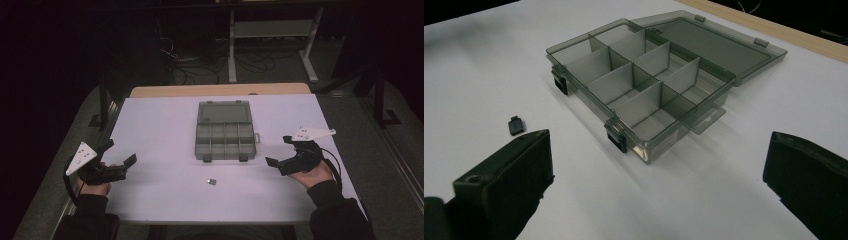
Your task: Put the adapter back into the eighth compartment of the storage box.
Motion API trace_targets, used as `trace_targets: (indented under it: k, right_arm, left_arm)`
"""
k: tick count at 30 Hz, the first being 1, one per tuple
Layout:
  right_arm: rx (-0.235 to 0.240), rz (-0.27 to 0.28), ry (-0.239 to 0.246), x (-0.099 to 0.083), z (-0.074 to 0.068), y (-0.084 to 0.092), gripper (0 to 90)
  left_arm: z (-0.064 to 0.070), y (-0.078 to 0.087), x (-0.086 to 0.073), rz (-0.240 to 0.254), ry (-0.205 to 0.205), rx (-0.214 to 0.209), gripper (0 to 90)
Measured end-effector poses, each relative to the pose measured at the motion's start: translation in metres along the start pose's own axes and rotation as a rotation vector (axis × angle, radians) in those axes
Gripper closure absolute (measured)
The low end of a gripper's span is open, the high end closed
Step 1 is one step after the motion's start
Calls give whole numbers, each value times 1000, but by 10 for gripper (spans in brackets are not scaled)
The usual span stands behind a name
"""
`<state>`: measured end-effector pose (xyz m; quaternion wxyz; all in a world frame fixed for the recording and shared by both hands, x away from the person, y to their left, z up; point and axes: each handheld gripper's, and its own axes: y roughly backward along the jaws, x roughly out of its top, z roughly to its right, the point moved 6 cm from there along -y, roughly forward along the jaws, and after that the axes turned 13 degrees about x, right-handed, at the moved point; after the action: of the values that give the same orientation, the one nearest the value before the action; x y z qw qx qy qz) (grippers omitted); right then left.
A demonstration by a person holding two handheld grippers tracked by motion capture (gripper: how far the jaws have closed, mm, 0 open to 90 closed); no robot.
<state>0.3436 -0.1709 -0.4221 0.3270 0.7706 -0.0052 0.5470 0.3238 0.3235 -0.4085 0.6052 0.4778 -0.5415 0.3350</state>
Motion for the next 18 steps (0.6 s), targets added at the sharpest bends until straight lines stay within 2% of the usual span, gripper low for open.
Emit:
trace_targets:
  k: [8, 11, 18]
  right_arm:
    - [27, -26, 21, 10, -8, -8, 0]
    - [35, -44, 47, 19, -13, -12, 0]
    - [53, -70, 75, 31, -19, -18, 0]
  left_arm:
    - [-1, 0, 0, -1, 5, 0, 0]
    - [-1, 0, 0, -1, 8, -3, 0]
    - [-1, 0, 0, 1, 15, -2, 0]
